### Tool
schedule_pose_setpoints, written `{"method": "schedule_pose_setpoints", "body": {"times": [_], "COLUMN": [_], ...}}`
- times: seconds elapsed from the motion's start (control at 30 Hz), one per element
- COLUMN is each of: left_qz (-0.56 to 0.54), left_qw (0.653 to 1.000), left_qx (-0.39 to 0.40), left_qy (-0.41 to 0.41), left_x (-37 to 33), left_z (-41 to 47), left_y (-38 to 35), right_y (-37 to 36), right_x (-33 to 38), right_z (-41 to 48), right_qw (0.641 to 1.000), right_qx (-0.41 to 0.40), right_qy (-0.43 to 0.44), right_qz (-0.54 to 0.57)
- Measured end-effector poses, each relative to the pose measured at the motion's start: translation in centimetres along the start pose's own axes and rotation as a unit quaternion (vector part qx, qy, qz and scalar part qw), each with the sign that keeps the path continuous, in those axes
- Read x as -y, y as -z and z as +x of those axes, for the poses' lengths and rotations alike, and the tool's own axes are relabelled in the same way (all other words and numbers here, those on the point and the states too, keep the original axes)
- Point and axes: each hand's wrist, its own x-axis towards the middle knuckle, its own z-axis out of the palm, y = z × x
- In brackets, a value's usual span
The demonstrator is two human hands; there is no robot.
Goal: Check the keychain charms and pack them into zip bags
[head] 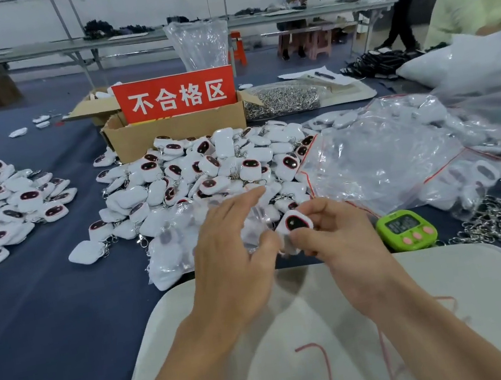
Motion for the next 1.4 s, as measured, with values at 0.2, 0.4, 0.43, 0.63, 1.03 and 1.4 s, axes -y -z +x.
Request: {"method": "schedule_pose_setpoints", "body": {"times": [0.2,0.4,0.43,0.63,1.03,1.4], "left_qz": [-0.158,-0.226,-0.227,-0.209,-0.167,-0.219], "left_qw": [0.983,0.966,0.965,0.969,0.976,0.964], "left_qx": [0.065,0.026,0.022,0.018,0.026,-0.011], "left_qy": [0.065,0.122,0.127,0.129,0.140,0.150], "left_x": [-0.3,-0.1,-0.1,0.2,-0.3,-0.5], "left_z": [0.3,0.5,0.4,0.5,0.8,0.4], "left_y": [-0.4,-0.6,-0.7,-0.7,0.3,0.0], "right_y": [0.1,-0.1,0.0,-0.4,-0.5,-0.3], "right_x": [0.6,0.6,0.6,0.1,0.0,0.6], "right_z": [-0.2,-0.4,-0.3,0.0,-0.5,-0.6], "right_qw": [0.998,0.997,0.997,0.999,0.997,0.998], "right_qx": [0.054,0.064,0.062,0.013,0.053,0.063], "right_qy": [0.030,-0.020,-0.027,-0.029,0.007,-0.008], "right_qz": [-0.005,0.029,0.037,0.029,-0.059,0.023]}}
